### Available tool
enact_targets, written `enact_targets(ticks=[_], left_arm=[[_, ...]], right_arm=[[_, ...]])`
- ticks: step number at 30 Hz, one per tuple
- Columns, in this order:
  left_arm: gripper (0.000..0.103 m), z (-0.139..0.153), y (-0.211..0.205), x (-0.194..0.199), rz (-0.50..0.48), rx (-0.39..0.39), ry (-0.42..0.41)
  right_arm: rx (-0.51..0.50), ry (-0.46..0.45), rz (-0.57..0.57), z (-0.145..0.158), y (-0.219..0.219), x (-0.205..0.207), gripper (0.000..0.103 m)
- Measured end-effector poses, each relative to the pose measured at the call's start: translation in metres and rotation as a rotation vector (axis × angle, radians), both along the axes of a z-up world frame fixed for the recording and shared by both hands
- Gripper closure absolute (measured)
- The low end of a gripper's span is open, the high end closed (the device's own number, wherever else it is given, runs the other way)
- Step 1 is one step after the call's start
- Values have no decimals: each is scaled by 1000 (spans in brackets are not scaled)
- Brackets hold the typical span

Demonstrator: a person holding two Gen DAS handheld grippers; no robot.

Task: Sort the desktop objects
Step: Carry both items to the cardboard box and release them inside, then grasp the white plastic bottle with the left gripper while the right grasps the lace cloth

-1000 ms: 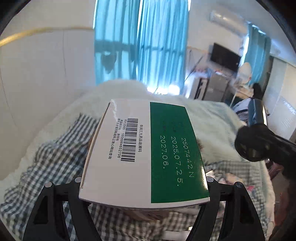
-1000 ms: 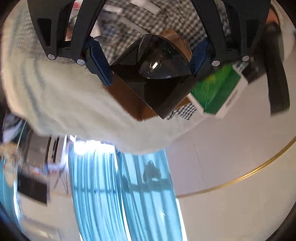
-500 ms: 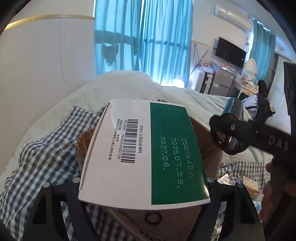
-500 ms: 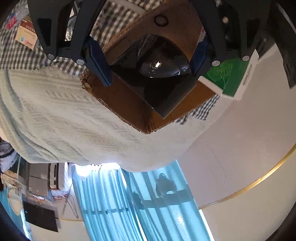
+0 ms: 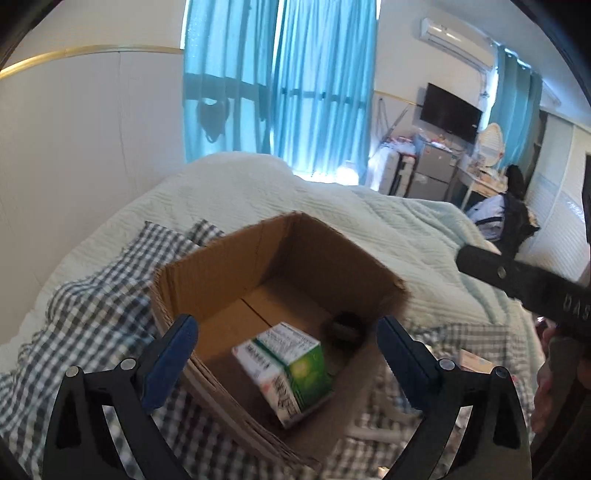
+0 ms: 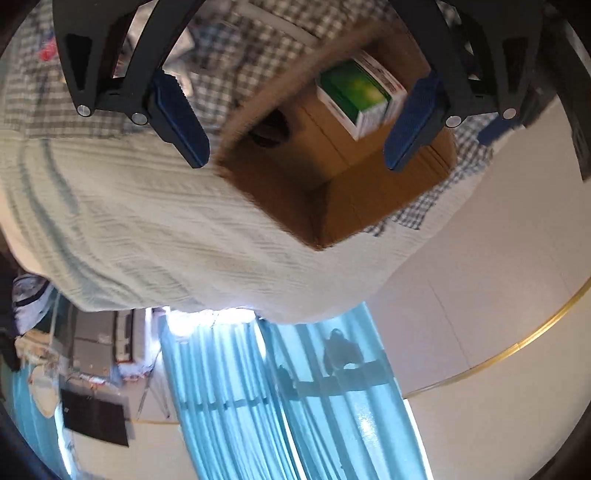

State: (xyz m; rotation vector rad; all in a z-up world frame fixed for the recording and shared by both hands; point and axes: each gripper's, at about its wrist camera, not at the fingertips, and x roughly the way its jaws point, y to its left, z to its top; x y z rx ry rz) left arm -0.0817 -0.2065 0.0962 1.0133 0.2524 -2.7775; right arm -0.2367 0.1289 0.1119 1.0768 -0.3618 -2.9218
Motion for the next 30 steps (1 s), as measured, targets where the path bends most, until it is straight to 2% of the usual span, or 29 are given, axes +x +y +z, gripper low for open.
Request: enact_targets(ticks=[5, 9, 14, 17, 19, 22, 30], left_arm=[[3, 7, 36, 29, -60, 23, 4], [3, -3, 75, 50, -129, 25, -16], [3, -39, 115, 74, -224, 42, -104], [3, -68, 123, 84, -231, 61, -152], [3, -89, 127, 90, -235, 49, -187], [3, -113, 132, 97, -255, 20, -217], [3, -163, 140, 99, -304, -34, -276]], right_arm=[[55, -4, -75, 8, 28, 62, 7], [43, -30, -139, 3, 49, 109, 7], [85, -85, -200, -29, 67, 162, 7], [49, -140, -232, -63, 77, 189, 7], [27, -180, -242, -87, 80, 200, 7], [54, -211, -229, -117, 77, 211, 7], [42, -280, -181, -169, 61, 194, 7]])
